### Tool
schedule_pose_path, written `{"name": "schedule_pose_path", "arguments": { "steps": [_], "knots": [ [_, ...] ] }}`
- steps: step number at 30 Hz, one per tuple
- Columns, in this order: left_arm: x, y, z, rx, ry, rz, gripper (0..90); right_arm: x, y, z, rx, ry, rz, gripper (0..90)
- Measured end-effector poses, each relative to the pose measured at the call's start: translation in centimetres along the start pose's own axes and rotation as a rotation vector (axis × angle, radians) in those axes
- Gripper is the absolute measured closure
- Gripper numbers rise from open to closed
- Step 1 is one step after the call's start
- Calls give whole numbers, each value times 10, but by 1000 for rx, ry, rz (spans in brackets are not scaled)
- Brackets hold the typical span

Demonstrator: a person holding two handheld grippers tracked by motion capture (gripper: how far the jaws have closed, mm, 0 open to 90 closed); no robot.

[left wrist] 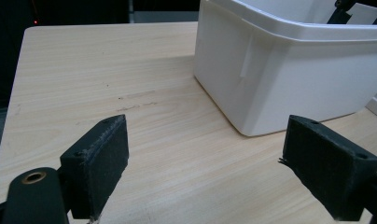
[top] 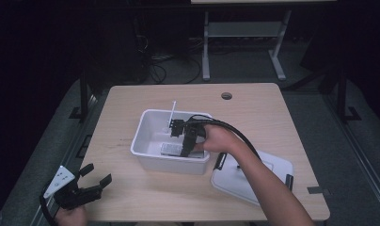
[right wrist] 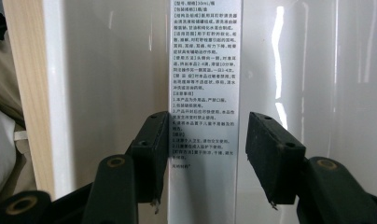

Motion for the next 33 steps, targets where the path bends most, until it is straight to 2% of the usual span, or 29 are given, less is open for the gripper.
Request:
{"name": "schedule_pose_path", "arguments": {
  "steps": [7, 13, 16, 24, 33],
  "knots": [
    [0, 0, 0, 1, -3, -2, 135, -3, -14, 4, 17, 6, -51, 489],
    [0, 0, -1, 3, -3, -2, 135, -8, -26, 6, 12, 6, -65, 489],
    [0, 1, -1, 3, -3, -1, 135, -10, -32, 7, -5, 2, -78, 486],
    [0, 0, -1, 4, -2, -2, 135, -16, -46, 8, -12, 21, -108, 476],
    [0, 1, -1, 5, 1, 1, 135, -29, -64, 8, -37, 37, -132, 469]
  ]
}}
Point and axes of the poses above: each handheld gripper's, and its own axes: y roughly forward along the jaws, x roughly out of its top, z roughly to its left, the point moved 4 cm from there along y, roughly forward along the jaws, and after that the axes turned 4 degrees about x, right-handed, at the moved point
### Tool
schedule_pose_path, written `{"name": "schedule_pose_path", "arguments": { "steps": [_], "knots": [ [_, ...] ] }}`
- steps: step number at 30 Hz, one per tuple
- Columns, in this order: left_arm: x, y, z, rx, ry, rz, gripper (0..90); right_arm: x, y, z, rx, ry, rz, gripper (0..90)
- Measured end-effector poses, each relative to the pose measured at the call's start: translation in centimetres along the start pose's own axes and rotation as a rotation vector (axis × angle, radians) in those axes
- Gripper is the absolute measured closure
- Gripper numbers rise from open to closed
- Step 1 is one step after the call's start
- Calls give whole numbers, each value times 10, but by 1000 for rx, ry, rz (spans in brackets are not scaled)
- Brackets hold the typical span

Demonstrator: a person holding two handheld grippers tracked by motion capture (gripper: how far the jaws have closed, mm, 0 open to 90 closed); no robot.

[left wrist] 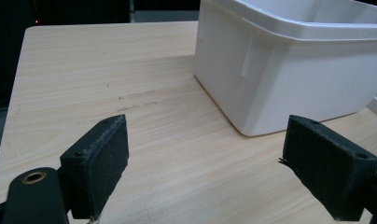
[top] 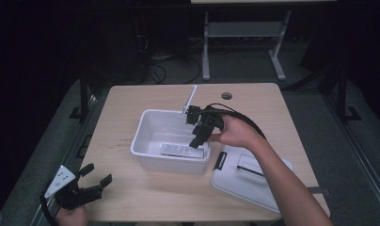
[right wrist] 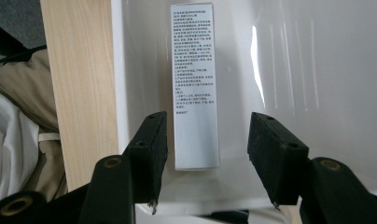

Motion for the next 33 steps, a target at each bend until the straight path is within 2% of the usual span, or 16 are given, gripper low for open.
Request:
{"name": "schedule_pose_path", "arguments": {
  "steps": [10, 16, 27, 33],
  "knots": [
    [0, 0, -1, -2, 6, 5, 135, -19, -28, 0, -34, 34, -27, 464],
    [0, 1, -1, -2, 9, 7, 135, -37, -44, 0, -49, 64, -46, 462],
    [-1, 2, -1, 1, 10, 13, 135, -78, -62, 2, -79, 116, -68, 457],
    [-1, 2, -1, 4, 11, 15, 135, -101, -63, 3, -81, 150, -68, 453]
  ]
}}
Point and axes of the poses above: each handheld gripper's, and its own axes: y roughly forward along the jaws, x roughly out of its top, z roughly to its left, the point moved 4 cm from there along y, roughly forward along the jaws, and after that the axes turned 4 degrees about x, right-handed, at the moved point
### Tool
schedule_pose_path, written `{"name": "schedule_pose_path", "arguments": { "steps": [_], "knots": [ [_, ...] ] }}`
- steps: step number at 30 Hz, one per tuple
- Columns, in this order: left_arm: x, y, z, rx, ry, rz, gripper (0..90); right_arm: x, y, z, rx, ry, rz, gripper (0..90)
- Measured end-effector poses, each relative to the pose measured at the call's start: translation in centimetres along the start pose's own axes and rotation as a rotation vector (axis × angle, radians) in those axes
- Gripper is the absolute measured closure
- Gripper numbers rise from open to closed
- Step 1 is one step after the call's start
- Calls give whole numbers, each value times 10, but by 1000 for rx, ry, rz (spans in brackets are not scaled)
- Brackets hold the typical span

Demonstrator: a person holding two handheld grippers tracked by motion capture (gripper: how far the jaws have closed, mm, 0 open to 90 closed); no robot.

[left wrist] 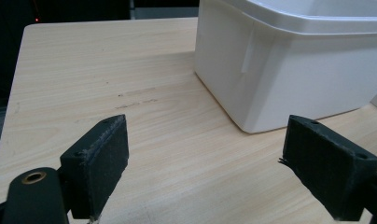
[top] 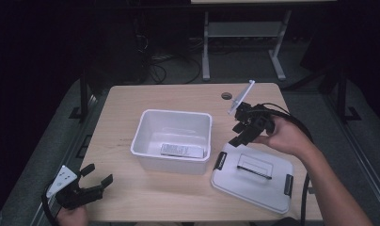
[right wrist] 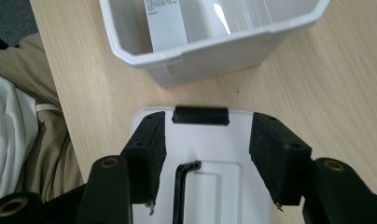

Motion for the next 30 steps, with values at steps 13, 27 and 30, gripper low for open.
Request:
{"name": "schedule_pose_path", "arguments": {
  "steps": [13, 27, 30],
  "knots": [
    [0, 0, 1, 1, 2, 2, 135, -33, 7, -4, 8, 42, -5, 450],
    [-1, 0, 0, 3, 1, 4, 135, -65, 23, -7, 24, 83, 3, 448],
    [-1, 0, 0, 3, 0, 5, 135, -72, 27, -7, 26, 88, 8, 448]
  ]
}}
Point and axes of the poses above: each handheld gripper's, and its own axes: y roughly forward along the jaws, x roughly out of its top, z roughly to its left, the point moved 4 cm from there along y, roughly forward along the jaws, and after that the axes turned 4 degrees about x, right-handed, at the moved point
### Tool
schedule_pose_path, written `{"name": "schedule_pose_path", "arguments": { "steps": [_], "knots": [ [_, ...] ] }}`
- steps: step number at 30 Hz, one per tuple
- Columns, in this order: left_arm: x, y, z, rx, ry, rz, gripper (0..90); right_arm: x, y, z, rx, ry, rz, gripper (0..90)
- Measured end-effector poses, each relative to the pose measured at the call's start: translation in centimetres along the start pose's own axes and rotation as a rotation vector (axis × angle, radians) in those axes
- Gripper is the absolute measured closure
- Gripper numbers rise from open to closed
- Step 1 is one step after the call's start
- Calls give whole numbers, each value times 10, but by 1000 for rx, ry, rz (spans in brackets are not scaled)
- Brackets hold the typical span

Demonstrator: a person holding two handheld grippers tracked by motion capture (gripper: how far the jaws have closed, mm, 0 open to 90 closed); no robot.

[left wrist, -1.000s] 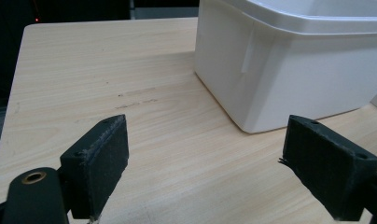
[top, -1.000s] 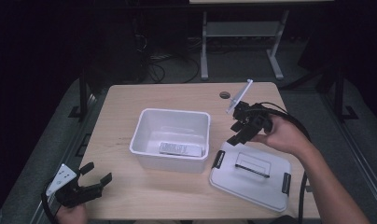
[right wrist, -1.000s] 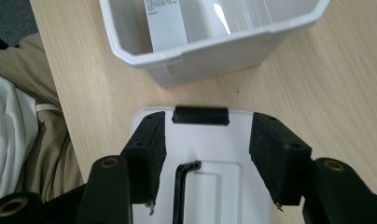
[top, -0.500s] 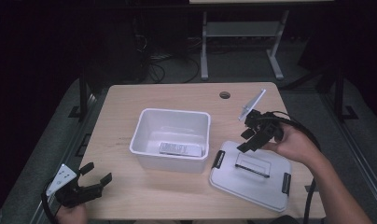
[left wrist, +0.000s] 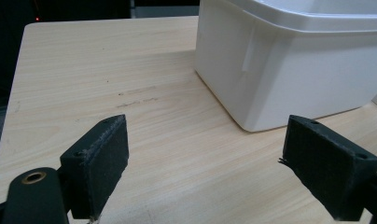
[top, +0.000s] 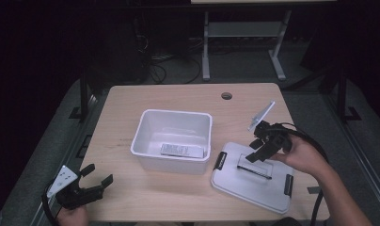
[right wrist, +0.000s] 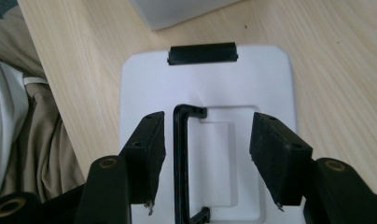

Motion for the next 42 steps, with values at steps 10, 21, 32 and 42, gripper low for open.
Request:
{"name": "schedule_pose_path", "arguments": {
  "steps": [10, 21, 32, 42],
  "knots": [
    [0, 0, -1, 1, 0, 1, 135, -20, 13, 1, 20, 19, 4, 458],
    [0, 0, -1, 2, 0, 1, 135, -33, 30, 5, 35, 8, 17, 491],
    [0, 0, -1, 3, 1, 0, 135, -40, 46, 7, 42, -7, 46, 594],
    [0, -1, 0, 2, 0, -1, 135, -44, 51, 3, 39, 0, 61, 680]
  ]
}}
Point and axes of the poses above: each handheld gripper's, and its own axes: y roughly forward along the jaws, x roughly out of its top, z roughly to its left, the point moved 4 cm from there along y, roughly forward along the jaws, and after that the axes turned 4 degrees about x, right-handed, at the moved point
